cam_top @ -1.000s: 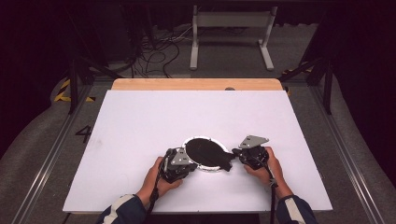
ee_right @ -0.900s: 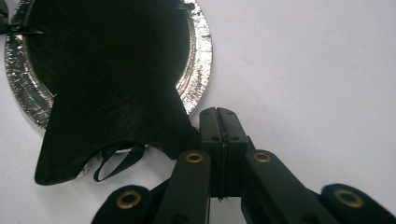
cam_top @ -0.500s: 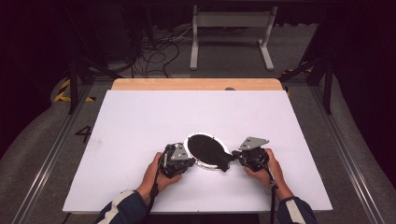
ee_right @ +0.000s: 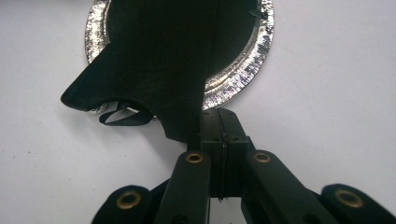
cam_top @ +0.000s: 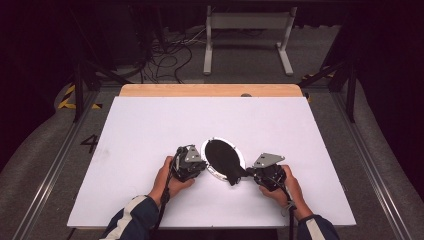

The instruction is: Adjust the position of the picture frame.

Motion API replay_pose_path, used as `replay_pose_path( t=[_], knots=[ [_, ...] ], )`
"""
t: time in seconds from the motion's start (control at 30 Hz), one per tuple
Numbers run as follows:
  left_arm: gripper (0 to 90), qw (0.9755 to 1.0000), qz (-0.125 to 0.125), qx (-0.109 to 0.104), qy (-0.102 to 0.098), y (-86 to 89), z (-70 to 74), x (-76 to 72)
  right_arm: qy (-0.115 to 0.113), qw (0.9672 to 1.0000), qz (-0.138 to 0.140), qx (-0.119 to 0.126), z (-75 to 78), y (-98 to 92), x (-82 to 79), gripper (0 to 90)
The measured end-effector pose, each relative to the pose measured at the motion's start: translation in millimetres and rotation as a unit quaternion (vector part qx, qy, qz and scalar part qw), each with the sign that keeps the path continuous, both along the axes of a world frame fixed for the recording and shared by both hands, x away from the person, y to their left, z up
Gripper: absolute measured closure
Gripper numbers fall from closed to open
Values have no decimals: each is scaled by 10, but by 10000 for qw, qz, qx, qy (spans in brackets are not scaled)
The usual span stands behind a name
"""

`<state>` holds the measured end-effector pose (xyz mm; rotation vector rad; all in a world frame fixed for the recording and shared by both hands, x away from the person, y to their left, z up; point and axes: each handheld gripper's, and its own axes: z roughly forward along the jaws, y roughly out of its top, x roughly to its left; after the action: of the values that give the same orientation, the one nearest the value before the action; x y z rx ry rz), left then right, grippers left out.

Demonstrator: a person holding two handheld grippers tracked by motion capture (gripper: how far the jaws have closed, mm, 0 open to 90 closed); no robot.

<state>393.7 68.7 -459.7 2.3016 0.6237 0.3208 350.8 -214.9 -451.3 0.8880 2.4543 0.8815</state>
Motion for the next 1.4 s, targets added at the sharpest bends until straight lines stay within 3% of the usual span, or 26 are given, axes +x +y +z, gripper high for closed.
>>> replay_pose_path(
  t=[0.2,0.3,0.4,0.5,0.83,1.33,1.4],
  knots=[
    [841,9997,162,-142,141,-2,-10,145,80,9999,109,87,-1,11,-20,900],
    [842,9983,288,-357,361,19,-18,213,14,9998,145,110,-13,23,-39,900],
    [861,9988,323,-232,283,11,-7,177,-52,9996,241,141,-28,51,-67,900],
    [869,9994,195,-139,253,33,3,115,-26,9992,392,114,-26,117,-109,900],
    [862,9997,49,-177,153,91,-28,-96,-86,9981,602,73,-36,257,-226,900],
    [861,9999,95,-50,70,26,-9,-22,-71,9976,685,42,-32,309,-274,900],
    [873,9999,111,17,-15,-7,-8,-23,-75,9978,663,21,-31,327,-286,900]
  ],
)
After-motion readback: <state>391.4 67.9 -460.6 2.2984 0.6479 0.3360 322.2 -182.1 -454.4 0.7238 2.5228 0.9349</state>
